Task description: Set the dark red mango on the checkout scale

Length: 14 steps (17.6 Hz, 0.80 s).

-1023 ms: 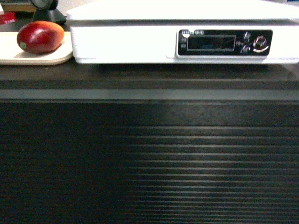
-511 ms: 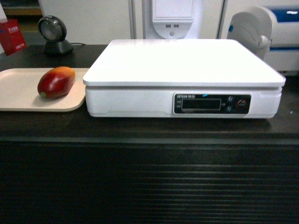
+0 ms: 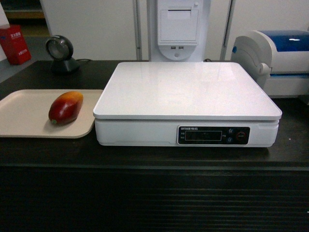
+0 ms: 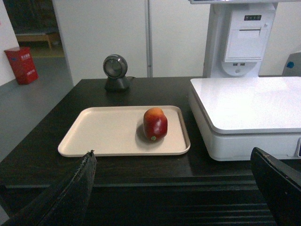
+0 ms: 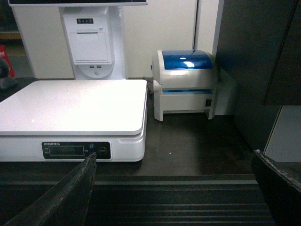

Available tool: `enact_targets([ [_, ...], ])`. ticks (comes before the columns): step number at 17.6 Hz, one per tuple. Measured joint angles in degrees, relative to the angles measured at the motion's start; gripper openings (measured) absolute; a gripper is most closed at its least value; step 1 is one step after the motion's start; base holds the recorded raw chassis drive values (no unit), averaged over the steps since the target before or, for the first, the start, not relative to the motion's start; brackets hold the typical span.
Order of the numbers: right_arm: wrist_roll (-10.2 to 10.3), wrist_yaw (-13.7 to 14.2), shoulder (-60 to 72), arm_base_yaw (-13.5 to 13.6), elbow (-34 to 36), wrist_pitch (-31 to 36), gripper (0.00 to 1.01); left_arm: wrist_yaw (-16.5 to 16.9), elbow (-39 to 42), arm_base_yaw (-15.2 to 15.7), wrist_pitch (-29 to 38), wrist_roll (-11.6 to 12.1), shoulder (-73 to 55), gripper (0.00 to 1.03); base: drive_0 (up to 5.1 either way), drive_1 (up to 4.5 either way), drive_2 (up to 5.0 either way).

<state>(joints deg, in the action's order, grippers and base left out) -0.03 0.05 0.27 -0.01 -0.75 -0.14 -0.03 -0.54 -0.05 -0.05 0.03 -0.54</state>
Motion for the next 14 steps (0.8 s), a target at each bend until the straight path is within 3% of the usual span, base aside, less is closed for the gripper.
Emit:
enact_targets([
  [12, 0.00, -0.04, 0.00, 0.00, 0.00, -0.07, 0.98, 0.00, 0.00, 0.00, -0.13, 0.00, 0.00, 0.98, 0.0, 0.00, 0.0],
  [13, 0.00, -0.04, 0.00, 0.00, 0.00, -0.07, 0.98, -1.73, -0.42, -0.61, -2.16, -0.11, -0.46, 0.98, 0.0, 0.00, 0.0],
  [14, 0.00, -0.04, 0.00, 0.00, 0.00, -0.09, 0.98, -9.33, -2.91, -3.93, -8.70, -0.42, -3.43, 0.98, 0.0, 0.00, 0.0],
])
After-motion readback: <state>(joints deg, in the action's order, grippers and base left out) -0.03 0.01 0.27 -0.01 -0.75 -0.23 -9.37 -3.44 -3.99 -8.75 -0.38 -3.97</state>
